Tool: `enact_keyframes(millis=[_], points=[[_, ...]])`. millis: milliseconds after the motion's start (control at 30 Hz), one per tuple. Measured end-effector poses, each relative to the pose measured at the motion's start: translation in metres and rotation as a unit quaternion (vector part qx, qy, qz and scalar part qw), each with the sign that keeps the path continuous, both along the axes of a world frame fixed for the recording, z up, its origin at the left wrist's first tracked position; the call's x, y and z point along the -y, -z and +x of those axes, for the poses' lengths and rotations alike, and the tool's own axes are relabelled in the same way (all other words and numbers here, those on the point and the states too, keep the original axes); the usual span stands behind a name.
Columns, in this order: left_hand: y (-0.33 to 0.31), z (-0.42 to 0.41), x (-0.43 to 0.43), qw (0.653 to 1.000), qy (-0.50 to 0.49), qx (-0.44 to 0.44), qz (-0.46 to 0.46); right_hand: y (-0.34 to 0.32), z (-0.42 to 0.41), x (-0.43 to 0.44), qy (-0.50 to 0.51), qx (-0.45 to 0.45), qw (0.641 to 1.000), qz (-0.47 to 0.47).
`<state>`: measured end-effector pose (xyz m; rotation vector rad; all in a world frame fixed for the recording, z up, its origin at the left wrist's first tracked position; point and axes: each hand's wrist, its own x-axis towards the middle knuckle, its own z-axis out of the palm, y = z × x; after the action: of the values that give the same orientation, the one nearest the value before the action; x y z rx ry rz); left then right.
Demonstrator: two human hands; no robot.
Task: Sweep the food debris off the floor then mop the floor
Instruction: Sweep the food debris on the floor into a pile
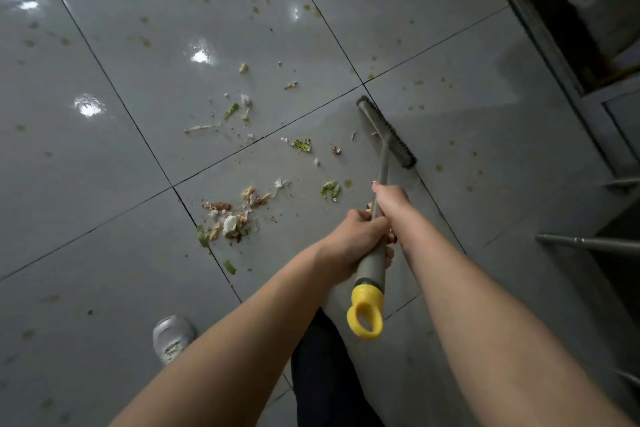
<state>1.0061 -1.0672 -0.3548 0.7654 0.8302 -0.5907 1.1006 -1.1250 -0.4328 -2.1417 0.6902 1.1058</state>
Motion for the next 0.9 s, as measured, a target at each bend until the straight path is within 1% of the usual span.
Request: enact_keyframes(millis=[167, 333, 400, 500, 800, 900], points=[[0.018, 0.029, -0.002, 1.0, -0.006, -0.007, -0.011, 0.022, 0.029, -0.002, -0.02, -0.008, 1.0, -0.005], [0.029, 0.018, -0.008, 0.997, -0.06, -0.034, -0.017, 0.036, 0.016, -0.019, -0.016, -0.042, 0.999, 0.026], [0.03, 0.0, -0.007, 0.996, -0.077, -0.051, -0.008, 0.036, -0.004, -0.026, -0.015, -0.055, 0.998, 0.04], [0.027, -0.033, -0.011, 0.994, -0.072, -0.079, 0.028, 0.036, -0.039, -0.039, -0.024, -0.074, 0.995, 0.057], [-0.008, -0.152, -0.051, 0.988, -0.064, -0.122, 0.065, 0.014, -0.166, -0.081, -0.063, -0.124, 0.986, 0.091], [-0.016, -0.177, -0.055, 0.987, -0.065, -0.125, 0.08, 0.007, -0.194, -0.087, -0.065, -0.128, 0.984, 0.108]])
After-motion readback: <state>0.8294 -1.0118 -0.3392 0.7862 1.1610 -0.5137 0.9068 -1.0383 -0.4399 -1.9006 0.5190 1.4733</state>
